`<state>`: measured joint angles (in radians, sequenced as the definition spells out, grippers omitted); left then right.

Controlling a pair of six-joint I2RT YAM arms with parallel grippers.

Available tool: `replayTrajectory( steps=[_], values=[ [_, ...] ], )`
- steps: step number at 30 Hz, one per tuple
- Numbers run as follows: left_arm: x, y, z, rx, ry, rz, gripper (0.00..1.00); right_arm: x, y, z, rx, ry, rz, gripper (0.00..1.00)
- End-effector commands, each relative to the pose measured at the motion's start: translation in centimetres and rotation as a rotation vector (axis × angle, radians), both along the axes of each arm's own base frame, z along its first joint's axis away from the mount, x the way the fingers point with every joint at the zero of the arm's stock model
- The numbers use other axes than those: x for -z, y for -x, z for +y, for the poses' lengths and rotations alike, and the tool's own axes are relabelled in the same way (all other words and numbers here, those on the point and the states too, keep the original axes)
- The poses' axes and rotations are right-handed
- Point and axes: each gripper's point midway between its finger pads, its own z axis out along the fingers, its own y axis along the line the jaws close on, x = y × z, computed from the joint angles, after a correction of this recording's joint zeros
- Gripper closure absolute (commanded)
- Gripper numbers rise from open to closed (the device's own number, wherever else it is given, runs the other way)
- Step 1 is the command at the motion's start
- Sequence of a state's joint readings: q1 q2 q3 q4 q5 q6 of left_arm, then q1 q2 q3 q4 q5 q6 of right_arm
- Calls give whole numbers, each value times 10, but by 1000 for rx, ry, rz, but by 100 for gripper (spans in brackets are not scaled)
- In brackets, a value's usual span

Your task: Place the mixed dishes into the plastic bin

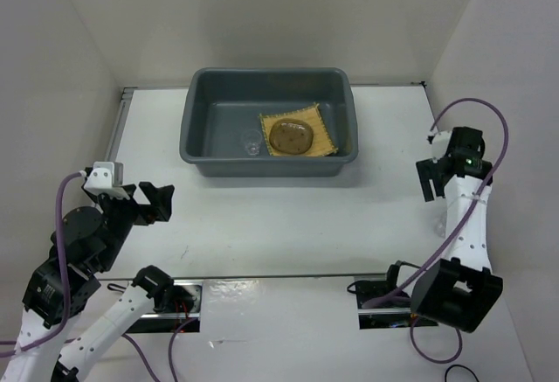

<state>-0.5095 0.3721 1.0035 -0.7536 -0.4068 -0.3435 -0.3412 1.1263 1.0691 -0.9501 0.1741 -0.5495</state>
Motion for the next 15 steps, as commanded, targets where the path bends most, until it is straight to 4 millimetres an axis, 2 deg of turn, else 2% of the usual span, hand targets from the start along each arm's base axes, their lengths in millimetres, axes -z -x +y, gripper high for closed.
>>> replayTrajectory(
  steps=[1,2,3,4,5,7,9,11,15],
  values=[
    [-12,1,-1,9,30,-51,0,10,-8,-28,25,-5,-51,15],
    [-12,1,-1,9,30,-51,0,19,-6,-30,2,-44,-36,17],
    [-12,1,-1,9,30,-51,0,32,4,-46,54,-79,-5,18],
    [-12,1,-1,9,30,-51,0,39,7,-51,58,-108,10,19],
    [-12,1,-1,9,30,-51,0,49,9,-47,44,-169,24,20],
    [-12,1,-1,11,21,-53,0,65,19,-59,70,-216,74,23],
    [-12,1,-1,11,21,-53,0,78,25,-54,53,-258,112,25],
    [-12,1,-1,11,21,-53,0,89,28,-52,44,-260,121,25],
    [-12,1,-1,11,21,-53,0,91,32,-52,37,-211,110,27]
  ],
)
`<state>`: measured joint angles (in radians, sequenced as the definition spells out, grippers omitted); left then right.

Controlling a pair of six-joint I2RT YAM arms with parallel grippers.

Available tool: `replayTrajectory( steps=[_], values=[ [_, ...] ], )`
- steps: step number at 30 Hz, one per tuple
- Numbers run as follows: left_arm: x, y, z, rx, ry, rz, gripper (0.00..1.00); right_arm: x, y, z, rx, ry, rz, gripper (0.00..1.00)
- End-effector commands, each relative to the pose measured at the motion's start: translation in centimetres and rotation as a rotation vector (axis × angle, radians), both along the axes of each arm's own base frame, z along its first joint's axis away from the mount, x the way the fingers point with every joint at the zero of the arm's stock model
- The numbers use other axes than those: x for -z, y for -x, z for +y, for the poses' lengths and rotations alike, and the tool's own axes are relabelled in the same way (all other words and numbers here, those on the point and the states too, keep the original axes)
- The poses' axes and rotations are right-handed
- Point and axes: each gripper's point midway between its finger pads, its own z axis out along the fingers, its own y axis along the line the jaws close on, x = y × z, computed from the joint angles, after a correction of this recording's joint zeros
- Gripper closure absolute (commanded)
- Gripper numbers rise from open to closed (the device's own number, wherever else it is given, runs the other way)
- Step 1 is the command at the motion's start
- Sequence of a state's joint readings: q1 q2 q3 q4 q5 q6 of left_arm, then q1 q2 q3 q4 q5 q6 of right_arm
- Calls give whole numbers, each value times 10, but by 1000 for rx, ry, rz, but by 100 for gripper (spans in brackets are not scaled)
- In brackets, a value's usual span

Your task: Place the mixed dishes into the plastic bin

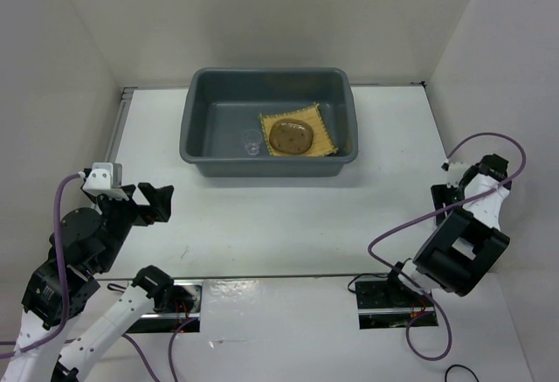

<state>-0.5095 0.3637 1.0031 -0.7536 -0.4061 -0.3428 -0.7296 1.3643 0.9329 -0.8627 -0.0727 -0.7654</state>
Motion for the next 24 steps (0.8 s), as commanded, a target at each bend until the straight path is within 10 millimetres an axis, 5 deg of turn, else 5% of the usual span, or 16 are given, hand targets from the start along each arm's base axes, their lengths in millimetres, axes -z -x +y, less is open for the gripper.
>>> replayTrajectory(
  steps=[1,12,16,20,22,24],
  values=[
    [-11,-1,-2,10,17,-46,0,-3,-10,0,-55,45,-66,27],
    [-12,1,-1,10,22,-54,0,18,-13,-9,-18,42,-31,40],
    [-12,1,-1,10,22,-54,0,25,-14,-11,15,18,-4,79],
    [-14,3,0,10,26,-62,0,22,-20,-13,22,-2,2,100],
    [-15,5,1,10,32,-71,0,8,-27,-10,21,-32,-19,100],
    [-17,7,3,10,37,-80,0,-28,-44,-14,5,-26,-97,100]
  ],
)
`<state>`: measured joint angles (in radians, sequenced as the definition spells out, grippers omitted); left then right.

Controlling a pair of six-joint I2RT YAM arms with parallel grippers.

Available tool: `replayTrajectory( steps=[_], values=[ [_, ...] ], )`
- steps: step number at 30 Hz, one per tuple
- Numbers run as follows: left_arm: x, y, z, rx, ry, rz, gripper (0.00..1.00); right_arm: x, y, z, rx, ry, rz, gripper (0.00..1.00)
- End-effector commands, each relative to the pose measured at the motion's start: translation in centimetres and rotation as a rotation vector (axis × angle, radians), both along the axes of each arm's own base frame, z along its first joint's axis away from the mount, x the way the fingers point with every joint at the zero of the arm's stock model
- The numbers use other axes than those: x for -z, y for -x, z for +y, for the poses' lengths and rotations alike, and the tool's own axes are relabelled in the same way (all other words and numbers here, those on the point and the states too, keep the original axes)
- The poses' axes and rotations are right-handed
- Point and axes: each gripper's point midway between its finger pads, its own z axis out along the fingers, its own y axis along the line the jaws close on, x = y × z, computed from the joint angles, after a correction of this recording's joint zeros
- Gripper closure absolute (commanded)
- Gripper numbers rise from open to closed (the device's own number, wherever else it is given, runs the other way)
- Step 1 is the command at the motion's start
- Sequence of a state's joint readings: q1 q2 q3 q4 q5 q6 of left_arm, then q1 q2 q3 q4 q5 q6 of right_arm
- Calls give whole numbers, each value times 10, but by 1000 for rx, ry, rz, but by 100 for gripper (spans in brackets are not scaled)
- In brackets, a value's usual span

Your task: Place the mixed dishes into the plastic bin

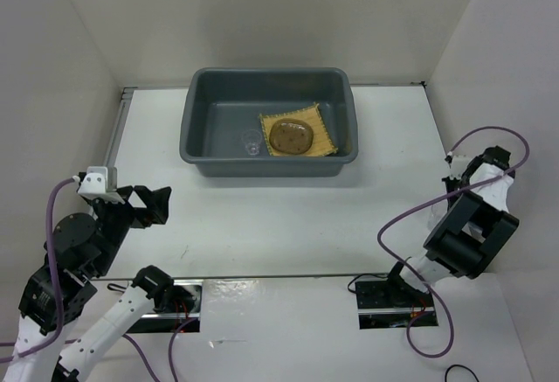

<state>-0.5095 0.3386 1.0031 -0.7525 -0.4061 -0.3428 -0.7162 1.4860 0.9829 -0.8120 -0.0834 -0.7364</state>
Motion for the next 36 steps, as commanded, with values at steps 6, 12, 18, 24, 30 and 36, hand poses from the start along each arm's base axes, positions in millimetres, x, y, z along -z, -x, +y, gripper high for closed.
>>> replayTrajectory(
  steps=[6,12,18,24,30,36],
  values=[
    [-14,4,3,0,28,-66,0,-196,-113,104,-276,-105,-372,100],
    [-12,0,0,-1,28,-49,0,-266,-201,236,-587,-133,-515,100],
    [-8,-5,-5,8,19,-31,0,-267,-241,290,-751,-154,-552,100],
    [-2,-14,-11,19,-9,2,0,-333,-243,428,-944,-54,-829,100],
    [-7,-8,-7,19,7,-28,0,-253,-225,551,-1139,-83,-737,100],
    [-9,-6,-6,19,12,-36,0,-206,-221,623,-1199,-113,-741,99]
  ],
)
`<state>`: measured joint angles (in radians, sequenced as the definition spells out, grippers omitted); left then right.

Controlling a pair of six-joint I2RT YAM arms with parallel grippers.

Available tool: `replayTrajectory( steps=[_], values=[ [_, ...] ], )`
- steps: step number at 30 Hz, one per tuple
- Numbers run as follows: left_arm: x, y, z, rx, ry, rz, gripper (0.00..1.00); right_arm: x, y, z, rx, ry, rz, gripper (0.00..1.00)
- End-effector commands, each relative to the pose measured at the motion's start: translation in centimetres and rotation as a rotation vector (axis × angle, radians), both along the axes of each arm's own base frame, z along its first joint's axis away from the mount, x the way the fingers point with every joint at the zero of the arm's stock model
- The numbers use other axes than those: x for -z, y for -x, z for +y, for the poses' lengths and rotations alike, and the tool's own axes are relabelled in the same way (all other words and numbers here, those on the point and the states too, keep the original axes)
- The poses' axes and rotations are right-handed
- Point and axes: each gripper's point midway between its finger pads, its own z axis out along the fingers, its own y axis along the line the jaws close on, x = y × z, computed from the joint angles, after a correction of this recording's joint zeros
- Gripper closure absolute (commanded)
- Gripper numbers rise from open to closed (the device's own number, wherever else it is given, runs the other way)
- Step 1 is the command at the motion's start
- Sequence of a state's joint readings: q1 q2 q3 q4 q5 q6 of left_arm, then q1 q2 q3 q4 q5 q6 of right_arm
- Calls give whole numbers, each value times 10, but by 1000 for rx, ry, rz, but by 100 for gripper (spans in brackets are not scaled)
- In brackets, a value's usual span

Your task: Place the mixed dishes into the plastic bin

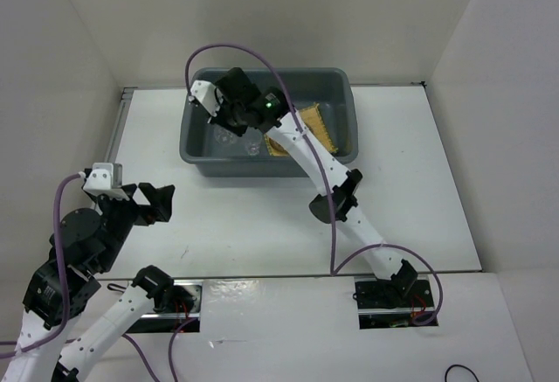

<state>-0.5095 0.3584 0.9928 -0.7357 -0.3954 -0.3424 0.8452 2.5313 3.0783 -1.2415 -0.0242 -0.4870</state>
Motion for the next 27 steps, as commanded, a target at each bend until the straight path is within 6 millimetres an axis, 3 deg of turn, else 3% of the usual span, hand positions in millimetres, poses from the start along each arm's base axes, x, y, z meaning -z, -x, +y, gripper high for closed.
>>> replayTrajectory(
  steps=[1,9,14,16,18,23,26,27],
  values=[
    [-12,-1,-1,8,17,-48,0,-2,-31,12,70,-55,-85,98],
    [-16,5,2,8,32,-75,0,49,-56,41,72,-46,-121,97],
    [-16,5,2,8,32,-75,0,92,-63,45,56,22,-109,93],
    [-16,5,2,8,32,-75,0,96,-65,46,50,27,-114,92],
    [-16,5,3,-1,31,-75,0,114,-66,47,48,49,-95,88],
    [-15,3,2,-1,27,-67,0,129,-77,38,66,73,-94,88],
    [-15,3,2,-1,27,-67,0,130,-83,35,76,67,-99,83],
    [-14,1,2,-1,22,-59,0,130,-83,35,76,67,-99,75]
  ],
)
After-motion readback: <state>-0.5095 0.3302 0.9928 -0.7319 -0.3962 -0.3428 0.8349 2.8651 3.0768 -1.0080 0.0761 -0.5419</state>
